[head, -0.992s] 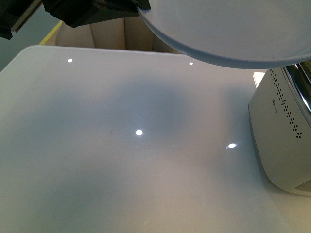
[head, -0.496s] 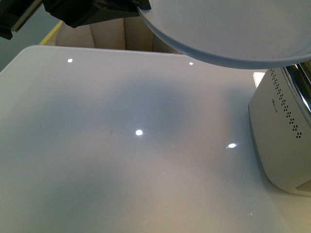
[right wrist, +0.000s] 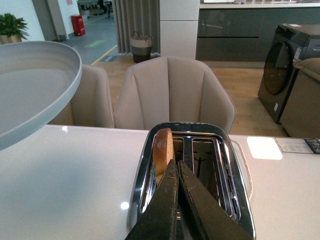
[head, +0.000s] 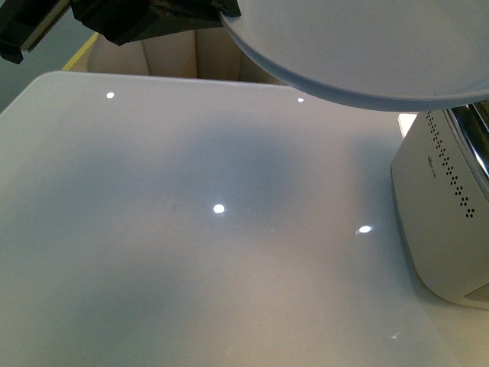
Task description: Left arm holds plate, right arm toasts bread
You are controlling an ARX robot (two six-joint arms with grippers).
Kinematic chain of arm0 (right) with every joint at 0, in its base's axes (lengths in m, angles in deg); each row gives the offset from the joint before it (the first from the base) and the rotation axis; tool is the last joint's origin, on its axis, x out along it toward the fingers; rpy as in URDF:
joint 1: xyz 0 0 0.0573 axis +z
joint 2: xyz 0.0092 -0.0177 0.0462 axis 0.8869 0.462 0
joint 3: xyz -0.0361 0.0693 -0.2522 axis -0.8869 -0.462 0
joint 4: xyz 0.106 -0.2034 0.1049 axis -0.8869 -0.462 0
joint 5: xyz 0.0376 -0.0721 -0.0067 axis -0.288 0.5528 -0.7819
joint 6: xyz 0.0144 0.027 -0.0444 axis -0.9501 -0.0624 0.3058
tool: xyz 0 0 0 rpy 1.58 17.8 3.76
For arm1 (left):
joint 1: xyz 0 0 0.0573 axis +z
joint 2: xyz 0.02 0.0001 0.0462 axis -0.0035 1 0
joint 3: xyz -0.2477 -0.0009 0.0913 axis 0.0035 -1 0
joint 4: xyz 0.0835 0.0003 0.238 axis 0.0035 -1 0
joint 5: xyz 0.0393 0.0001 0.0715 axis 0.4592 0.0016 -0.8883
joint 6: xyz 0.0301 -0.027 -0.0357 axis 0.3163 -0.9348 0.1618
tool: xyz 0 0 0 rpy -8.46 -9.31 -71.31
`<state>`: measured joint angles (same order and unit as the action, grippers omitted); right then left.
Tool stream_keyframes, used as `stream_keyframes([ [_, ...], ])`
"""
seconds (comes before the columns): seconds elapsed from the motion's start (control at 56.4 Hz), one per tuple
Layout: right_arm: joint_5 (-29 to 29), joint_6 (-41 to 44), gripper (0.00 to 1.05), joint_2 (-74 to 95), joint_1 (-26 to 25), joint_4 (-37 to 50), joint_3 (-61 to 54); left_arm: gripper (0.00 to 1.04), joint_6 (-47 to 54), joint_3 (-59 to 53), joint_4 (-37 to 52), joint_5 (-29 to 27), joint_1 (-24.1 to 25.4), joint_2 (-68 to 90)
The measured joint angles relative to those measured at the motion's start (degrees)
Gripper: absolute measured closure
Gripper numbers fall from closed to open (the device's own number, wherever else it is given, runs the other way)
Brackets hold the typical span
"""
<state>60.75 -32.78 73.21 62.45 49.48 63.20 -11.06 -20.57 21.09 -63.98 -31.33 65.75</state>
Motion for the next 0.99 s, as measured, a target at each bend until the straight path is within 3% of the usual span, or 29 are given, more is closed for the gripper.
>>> stream_keyframes([
  [0.142,-0.02,0.00,0.77,0.00,0.00,0.00,0.00,1.02,0.00,0.00,0.00,0.02,0.00,0.00],
  [0.443,-0.02,-0.02,0.08,-0.04,0.00,0.00,0.00,1.02,0.00,0.00,0.00,0.00,0.00,-0.02],
  [0.78,-0.02,-0.04,0.09,-0.07,0.00,0.00,0.00,1.02,-0.20,-0.02,0.15,-0.15,-0.02,-0.02],
  [0.868,-0.02,-0.02,0.09,-0.07,0.00,0.00,0.00,1.02,-5.55,-3.28,12.59,-2.49,-0.20,-0.37],
  [0.992,-0.02,-0.04,0.09,-0.07,0.00,0.00,0.00,1.02,-7.96,-3.32,14.40,-1.25,-0.20,-0.94],
])
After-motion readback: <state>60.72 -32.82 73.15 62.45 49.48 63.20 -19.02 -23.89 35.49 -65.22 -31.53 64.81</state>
